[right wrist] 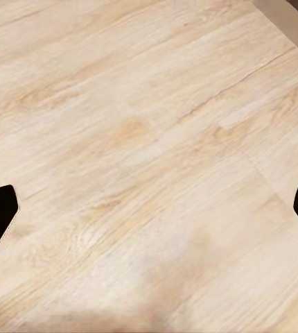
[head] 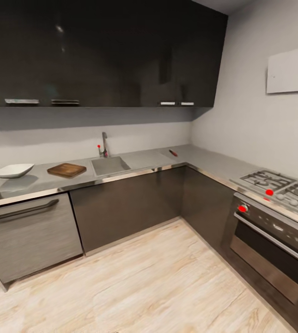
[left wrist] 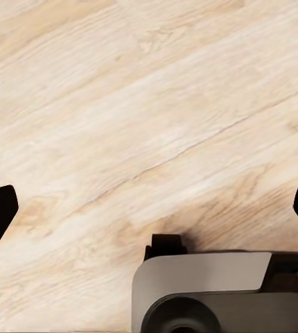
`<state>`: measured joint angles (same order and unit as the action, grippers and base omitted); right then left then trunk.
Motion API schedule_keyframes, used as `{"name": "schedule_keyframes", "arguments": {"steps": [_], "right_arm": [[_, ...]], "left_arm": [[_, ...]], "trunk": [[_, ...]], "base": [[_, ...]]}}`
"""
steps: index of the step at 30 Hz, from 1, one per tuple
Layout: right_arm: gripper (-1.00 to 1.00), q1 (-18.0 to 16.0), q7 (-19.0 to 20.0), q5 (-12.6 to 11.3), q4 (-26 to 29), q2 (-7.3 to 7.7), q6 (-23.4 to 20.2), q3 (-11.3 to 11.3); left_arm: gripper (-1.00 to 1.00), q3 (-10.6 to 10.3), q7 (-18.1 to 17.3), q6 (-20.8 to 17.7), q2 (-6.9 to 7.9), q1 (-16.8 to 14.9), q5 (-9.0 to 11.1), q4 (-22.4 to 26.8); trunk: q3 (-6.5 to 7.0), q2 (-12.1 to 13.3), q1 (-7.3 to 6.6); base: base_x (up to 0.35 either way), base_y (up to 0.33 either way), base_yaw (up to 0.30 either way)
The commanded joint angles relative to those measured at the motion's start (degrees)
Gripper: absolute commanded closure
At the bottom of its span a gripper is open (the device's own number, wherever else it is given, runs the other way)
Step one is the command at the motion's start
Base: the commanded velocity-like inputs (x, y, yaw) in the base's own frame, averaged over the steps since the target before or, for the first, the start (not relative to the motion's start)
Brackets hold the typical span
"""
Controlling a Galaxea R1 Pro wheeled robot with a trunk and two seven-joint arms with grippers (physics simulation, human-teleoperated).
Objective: In the kitchen, take the Vidalia onion out of the sink, dice it on the chopping board with the paring knife, put the diced onion into the bowl on the countertop, then place both the paring knife and the chopping board into the sink.
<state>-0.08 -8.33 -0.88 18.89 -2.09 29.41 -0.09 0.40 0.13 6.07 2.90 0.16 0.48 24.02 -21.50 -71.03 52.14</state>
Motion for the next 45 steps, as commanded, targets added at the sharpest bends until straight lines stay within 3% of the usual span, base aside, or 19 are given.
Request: {"name": "schedule_keyframes", "arguments": {"steps": [1, 45], "right_arm": [[-1.00, -0.01, -0.11, -0.08, 0.01, -0.02, 0.13, 0.01], [-1.00, -0.01, -0.09, -0.01, 0.01, -0.02, 0.21, 0.09]], "left_arm": [[-1.00, 0.04, 0.01, 0.08, 0.00, 0.02, 0.05, 0.06], [-1.00, 0.04, 0.04, 0.08, 0.00, 0.02, 0.05, -0.03]], "trunk": [[0.14, 0.38, -0.22], [8.04, 18.03, -9.89]], "base": [[0.000, 0.000, 0.283], [0.000, 0.000, 0.283]]}}
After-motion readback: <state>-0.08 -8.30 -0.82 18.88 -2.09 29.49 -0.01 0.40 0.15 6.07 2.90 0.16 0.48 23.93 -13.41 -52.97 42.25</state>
